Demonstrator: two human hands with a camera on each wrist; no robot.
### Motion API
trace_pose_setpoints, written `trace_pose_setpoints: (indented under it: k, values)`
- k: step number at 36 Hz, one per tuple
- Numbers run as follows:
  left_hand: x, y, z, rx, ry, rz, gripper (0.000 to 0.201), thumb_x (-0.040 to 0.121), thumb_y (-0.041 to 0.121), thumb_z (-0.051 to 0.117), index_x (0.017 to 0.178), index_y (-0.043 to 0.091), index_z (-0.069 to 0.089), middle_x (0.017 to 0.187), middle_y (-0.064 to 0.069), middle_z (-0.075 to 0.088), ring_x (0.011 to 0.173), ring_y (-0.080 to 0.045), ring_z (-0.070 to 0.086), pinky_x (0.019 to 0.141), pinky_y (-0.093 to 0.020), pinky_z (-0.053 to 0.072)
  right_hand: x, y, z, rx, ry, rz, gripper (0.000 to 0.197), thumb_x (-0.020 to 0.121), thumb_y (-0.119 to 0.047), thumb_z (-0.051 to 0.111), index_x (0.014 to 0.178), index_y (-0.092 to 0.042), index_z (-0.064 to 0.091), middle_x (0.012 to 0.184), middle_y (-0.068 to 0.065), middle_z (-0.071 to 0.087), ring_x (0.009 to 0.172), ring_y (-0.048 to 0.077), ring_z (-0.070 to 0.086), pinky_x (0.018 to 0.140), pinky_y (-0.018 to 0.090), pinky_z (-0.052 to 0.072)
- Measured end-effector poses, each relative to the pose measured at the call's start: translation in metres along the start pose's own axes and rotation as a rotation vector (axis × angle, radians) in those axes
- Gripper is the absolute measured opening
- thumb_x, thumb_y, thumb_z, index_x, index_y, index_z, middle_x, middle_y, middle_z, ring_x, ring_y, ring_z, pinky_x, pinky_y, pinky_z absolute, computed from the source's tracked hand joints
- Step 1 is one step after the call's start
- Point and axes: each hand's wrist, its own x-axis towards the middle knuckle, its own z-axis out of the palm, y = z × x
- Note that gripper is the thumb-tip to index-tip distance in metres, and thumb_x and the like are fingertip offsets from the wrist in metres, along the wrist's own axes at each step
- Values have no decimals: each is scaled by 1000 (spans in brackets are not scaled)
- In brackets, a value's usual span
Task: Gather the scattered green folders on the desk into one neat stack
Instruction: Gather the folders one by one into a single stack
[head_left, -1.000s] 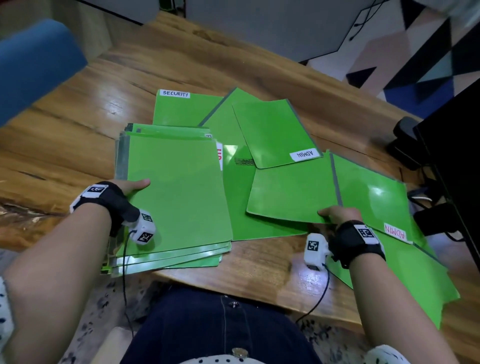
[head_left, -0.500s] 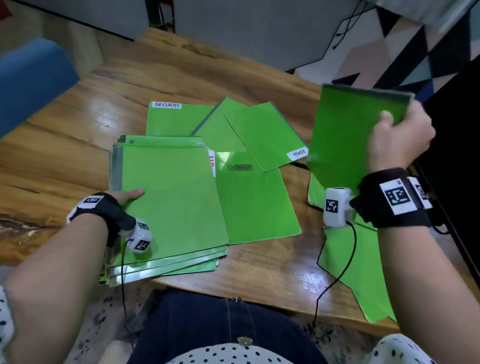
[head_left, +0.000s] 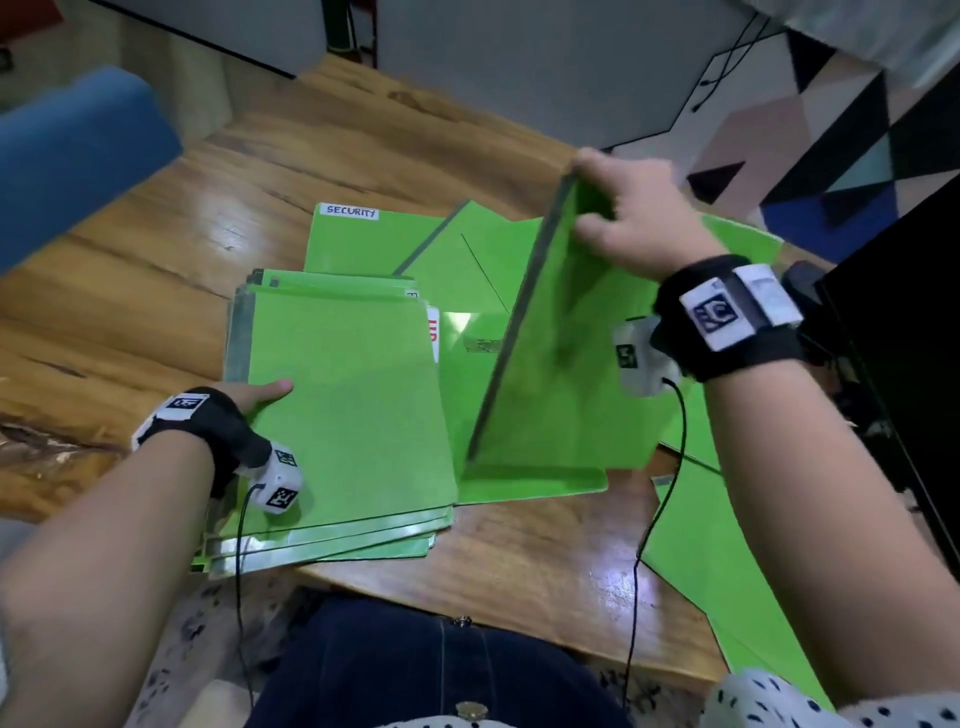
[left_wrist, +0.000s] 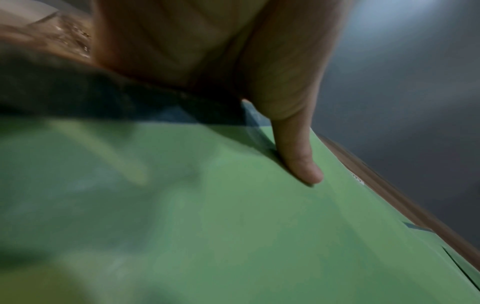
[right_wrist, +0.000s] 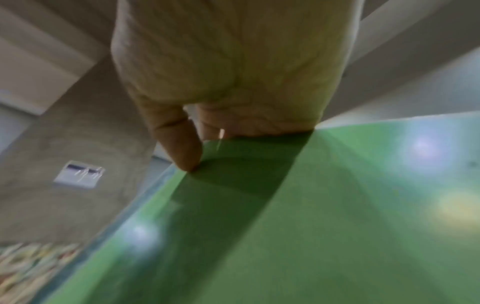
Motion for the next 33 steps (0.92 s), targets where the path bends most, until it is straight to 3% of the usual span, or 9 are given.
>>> trace_pose_setpoints:
  k: [2,5,9,13,17,22,26,30,33]
  values:
    - [-1,0,0,2,9,-9,90,75,4,58,146,44,21,151,-17,30,88,-27,54,62,-22,48,13,-13,24,-141,-134,-63,35,83,-14,48,118,-14,52,75,-8,50,89,22,50,106,51,27]
    - [1,-1,0,16,17,-5,89,75,6,59,146,44,22,150,-17,31,85,-25,52,59,-20,46,25,-17,73,-345,-252,-133,37,86,-24,54,123,-21,50,108,0,58,109,21,48,107,49,24]
    - [7,-3,0,28,-23,-3,91,75,6,62,147,42,20,148,-17,33,86,-23,49,51,-16,39,22,5,122,-439,-154,-27,60,86,-30,61,141,-29,36,141,3,41,129,26,37,108,52,22]
    - [12,-3,-2,-4,-50,-16,90,76,6,64,147,41,22,136,-18,44,89,-28,56,53,-20,41,-7,48,145,-297,-154,480,62,85,-29,61,140,-21,35,140,9,40,129,28,38,105,50,31]
    - [12,-9,-3,-82,-57,-41,92,71,8,65,142,50,26,118,-11,45,80,-26,57,51,-22,45,-69,98,165,-94,-422,992,76,72,-55,72,128,-10,45,123,9,55,107,30,55,90,39,48]
    - [18,-8,-2,-127,-55,-64,94,72,4,67,143,47,25,144,-14,34,104,-31,56,76,-29,48,-136,140,209,95,-532,1275,154,19,-80,76,146,-9,27,142,18,45,120,37,52,94,51,49]
    - [27,-6,0,-227,-49,-138,79,79,13,71,145,33,33,142,-19,37,114,-35,50,88,-34,45,-153,129,215,119,-420,1274,132,46,-63,84,146,-10,17,139,19,46,118,38,53,91,50,50]
    - [21,0,3,-172,-18,-151,73,85,10,60,147,33,29,147,-19,32,114,-34,49,86,-35,46,-157,136,222,306,-400,1259,85,50,-53,87,115,-6,58,104,12,68,84,31,68,74,44,58]
    - [11,5,3,-132,-32,-120,90,78,3,64,147,42,20,152,-18,24,125,-36,44,94,-39,47,-151,132,215,306,-383,1220,62,62,-55,80,94,-4,65,101,13,69,85,29,66,79,38,56]
